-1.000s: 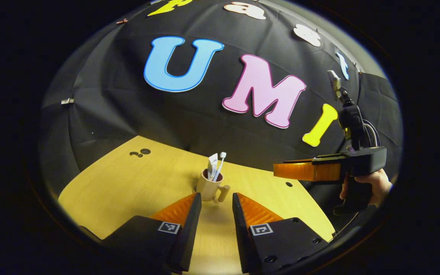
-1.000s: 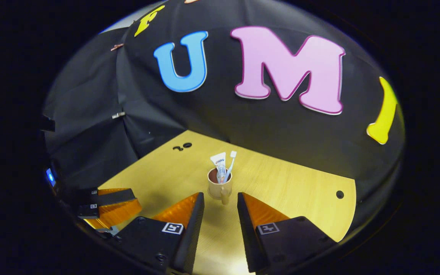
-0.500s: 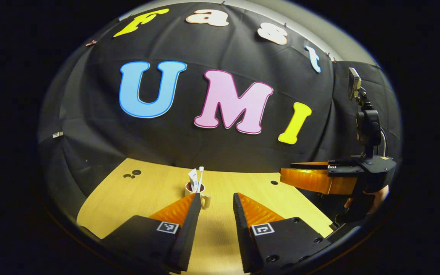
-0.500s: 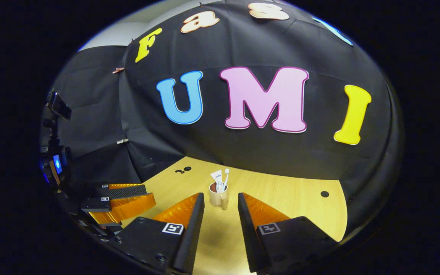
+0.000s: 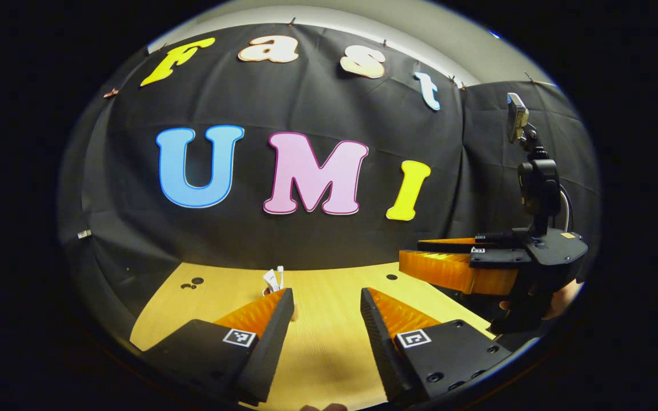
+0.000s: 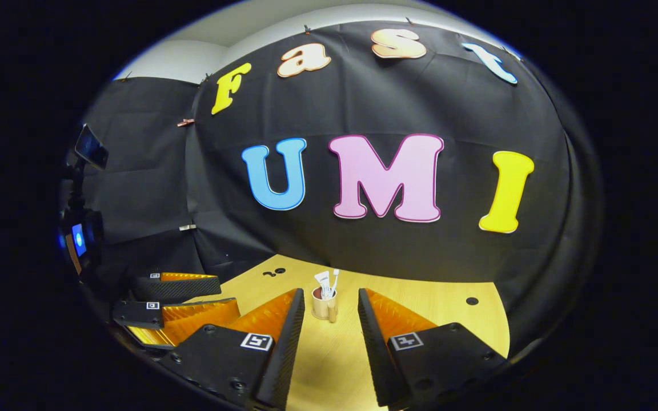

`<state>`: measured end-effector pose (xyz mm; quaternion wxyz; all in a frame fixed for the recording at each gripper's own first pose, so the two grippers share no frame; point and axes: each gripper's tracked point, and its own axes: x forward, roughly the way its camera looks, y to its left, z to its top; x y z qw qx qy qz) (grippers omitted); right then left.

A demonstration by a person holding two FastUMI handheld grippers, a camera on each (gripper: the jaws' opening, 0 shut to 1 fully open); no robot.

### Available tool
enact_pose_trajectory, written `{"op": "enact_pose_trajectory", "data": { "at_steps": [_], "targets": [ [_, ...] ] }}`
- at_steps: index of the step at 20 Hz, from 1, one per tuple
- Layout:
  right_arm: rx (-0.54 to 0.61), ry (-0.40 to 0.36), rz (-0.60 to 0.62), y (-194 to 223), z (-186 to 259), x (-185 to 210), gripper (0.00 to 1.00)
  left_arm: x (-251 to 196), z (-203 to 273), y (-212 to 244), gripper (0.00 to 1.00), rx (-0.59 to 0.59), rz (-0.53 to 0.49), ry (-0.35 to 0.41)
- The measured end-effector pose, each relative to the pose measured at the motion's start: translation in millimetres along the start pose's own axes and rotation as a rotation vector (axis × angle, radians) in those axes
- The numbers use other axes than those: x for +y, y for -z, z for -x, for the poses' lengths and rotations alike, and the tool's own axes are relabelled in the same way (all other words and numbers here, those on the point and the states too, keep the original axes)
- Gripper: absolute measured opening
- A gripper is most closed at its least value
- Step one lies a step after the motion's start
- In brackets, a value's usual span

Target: Put the toothbrush and toothpaste on the desktop into the cup, then pick up the cup and place it on the coaster on the desktop.

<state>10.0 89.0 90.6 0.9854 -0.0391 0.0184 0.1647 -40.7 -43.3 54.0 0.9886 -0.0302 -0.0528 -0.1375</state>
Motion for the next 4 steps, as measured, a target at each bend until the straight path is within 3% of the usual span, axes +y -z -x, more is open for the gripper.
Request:
{"op": "enact_pose_trajectory", "data": {
  "at_steps": [4],
  "targets": [
    [-0.022, 0.014, -0.012, 0, 16, 3, 0.74, -6, 8, -5, 0.82, -0.032, -0.023, -0.003]
  ]
}}
